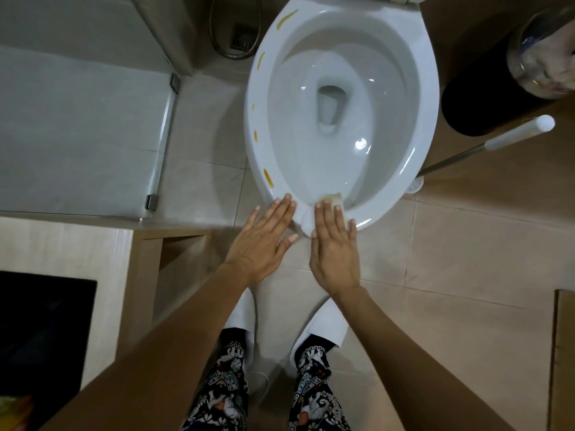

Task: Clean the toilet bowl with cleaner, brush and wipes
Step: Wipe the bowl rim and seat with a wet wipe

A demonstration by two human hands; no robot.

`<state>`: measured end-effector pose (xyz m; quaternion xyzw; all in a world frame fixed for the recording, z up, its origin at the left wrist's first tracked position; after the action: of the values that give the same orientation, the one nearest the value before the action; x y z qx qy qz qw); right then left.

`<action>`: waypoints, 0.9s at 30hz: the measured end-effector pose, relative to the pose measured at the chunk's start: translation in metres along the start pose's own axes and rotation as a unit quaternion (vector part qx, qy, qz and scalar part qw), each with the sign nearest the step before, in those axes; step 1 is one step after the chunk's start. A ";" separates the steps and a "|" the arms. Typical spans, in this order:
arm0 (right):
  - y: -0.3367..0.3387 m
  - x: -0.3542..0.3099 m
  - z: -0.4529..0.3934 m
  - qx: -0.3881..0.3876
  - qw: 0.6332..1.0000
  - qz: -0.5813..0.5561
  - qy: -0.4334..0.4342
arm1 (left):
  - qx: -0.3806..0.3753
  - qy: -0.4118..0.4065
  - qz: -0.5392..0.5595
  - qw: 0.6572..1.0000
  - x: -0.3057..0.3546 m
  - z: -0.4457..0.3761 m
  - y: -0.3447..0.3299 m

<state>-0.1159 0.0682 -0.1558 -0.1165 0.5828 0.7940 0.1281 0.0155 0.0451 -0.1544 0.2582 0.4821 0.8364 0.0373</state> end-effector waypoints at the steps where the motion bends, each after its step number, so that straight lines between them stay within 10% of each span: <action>1: -0.002 -0.007 -0.001 -0.002 1.000 -0.009 0.000 | -0.002 0.000 0.003 1.000 0.000 0.000 0.001; 16: 0.045 0.081 -0.067 0.085 0.991 -0.022 -0.105 | 0.103 -0.021 0.022 0.994 0.065 -0.030 0.005; 27: 0.067 0.123 -0.113 0.117 0.978 0.060 -0.163 | 0.139 0.131 -0.021 0.981 0.070 -0.039 -0.027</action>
<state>-0.2498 -0.0511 -0.1706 0.0656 0.6491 0.7347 0.1862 -0.0682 0.0501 -0.1649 0.1383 0.5994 0.7871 -0.0447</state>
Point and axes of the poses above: each hand's wrist, its own z-axis away from the middle knuckle, its own y-axis out of the back of the hand, x = y × z, the point moved 7 cm from there along -z, towards the middle knuckle
